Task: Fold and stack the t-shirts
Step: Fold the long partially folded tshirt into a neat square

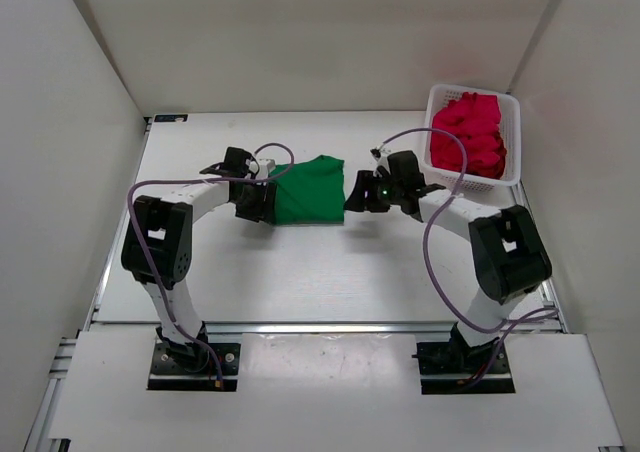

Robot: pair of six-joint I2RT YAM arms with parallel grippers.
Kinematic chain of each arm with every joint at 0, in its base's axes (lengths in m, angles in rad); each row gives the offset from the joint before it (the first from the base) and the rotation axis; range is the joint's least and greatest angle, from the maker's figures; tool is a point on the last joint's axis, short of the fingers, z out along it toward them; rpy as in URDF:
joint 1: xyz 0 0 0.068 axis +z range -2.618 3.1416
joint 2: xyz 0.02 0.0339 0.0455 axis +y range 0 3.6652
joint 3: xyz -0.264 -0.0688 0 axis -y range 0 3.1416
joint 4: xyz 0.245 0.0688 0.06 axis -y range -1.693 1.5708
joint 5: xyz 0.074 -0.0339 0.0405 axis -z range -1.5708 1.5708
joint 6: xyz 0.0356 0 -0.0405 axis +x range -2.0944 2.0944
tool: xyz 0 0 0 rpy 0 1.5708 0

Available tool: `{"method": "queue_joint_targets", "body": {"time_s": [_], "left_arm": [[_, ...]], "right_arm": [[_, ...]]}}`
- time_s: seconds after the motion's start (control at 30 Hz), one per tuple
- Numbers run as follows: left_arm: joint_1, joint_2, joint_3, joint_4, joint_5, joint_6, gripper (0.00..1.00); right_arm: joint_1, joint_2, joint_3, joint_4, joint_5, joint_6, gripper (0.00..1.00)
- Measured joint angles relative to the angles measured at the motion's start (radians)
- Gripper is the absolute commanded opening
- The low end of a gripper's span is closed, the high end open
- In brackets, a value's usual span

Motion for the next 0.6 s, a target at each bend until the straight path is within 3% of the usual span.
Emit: {"method": "queue_joint_targets", "body": {"time_s": [0.2, 0.47, 0.6], "left_arm": [[-0.01, 0.011, 0.006, 0.022, 0.014, -0.026, 0.61], [-0.016, 0.063, 0.036, 0.039, 0.024, -0.05, 0.54], [-0.026, 0.068, 0.036, 0.046, 0.034, -0.063, 0.36]], "right_arm": [[0.026, 0.125, 0.092, 0.006, -0.033, -0.017, 0.59], [0.023, 0.175, 0.094, -0.001, -0.058, -0.018, 0.59], [0.024, 0.181, 0.094, 0.0, -0.072, -0.017, 0.55]]}}
